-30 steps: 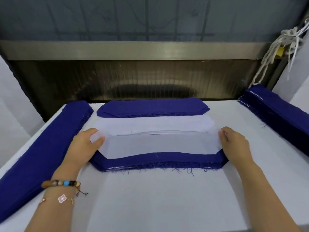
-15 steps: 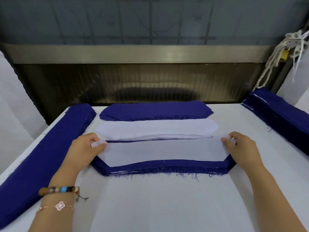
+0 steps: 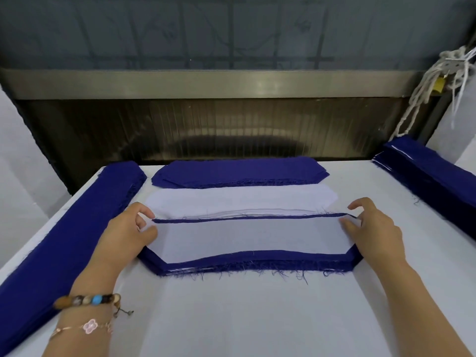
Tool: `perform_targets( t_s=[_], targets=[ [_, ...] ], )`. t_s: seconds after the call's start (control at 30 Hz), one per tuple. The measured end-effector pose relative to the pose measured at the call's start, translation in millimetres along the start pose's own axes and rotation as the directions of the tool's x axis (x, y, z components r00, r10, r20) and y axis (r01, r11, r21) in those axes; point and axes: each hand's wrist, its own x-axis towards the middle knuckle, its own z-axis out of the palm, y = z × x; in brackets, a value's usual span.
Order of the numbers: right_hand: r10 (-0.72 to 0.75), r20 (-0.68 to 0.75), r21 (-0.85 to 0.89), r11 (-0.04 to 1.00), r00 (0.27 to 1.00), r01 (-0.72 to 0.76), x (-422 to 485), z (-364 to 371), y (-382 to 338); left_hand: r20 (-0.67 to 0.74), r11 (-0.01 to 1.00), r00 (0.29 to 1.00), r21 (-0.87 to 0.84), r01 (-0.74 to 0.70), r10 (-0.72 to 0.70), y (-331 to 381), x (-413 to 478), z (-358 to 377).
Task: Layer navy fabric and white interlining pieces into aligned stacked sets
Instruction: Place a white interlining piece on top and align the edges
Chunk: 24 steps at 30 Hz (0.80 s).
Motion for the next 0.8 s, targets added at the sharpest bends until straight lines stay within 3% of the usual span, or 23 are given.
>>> perform_targets(
  t_s=[0.13,0.2,0.33,0.57,0.67,0.8],
  targets=[
    [-0.117,-0.155,-0.129,0.987,0.981,0.097,1.5,0.3,0.4,-0.111,0.993,0.99,0.09,-0.08,0.09,1.5,-0.8,0.2],
    [-0.203,-0.12,-0.107,0.976,0.972,0.19,0.5,2.1,-2.6,-0.125,0.985,0.979,0.088,-0.15,0.16,6.3,-1.5,1.7],
    [-0.301,0.002,-0.081,0.95,0.954,0.3,-1.9,7.8,-4.3,-0.024,0.978,0.977,-0.001,-0.211,0.211,13.4,-7.0,9.3],
    [-0.356,0.015,-0.099,0.929,0.934,0.356,2.3,10.5,-17.6,-0.159,0.958,0.945,0.024,-0.287,0.287,29.2,-12.5,22.0],
    [-0.376,0.107,-0.144,0.91,0.92,0.389,11.0,14.8,-38.5,-0.067,0.931,0.93,0.07,-0.358,0.362,46.3,-1.1,30.3],
    [-0.418,0.082,-0.166,0.889,0.905,0.426,23.8,27.4,-73.4,0.05,0.89,0.898,0.125,-0.439,0.436,88.3,19.7,56.6]
  ],
)
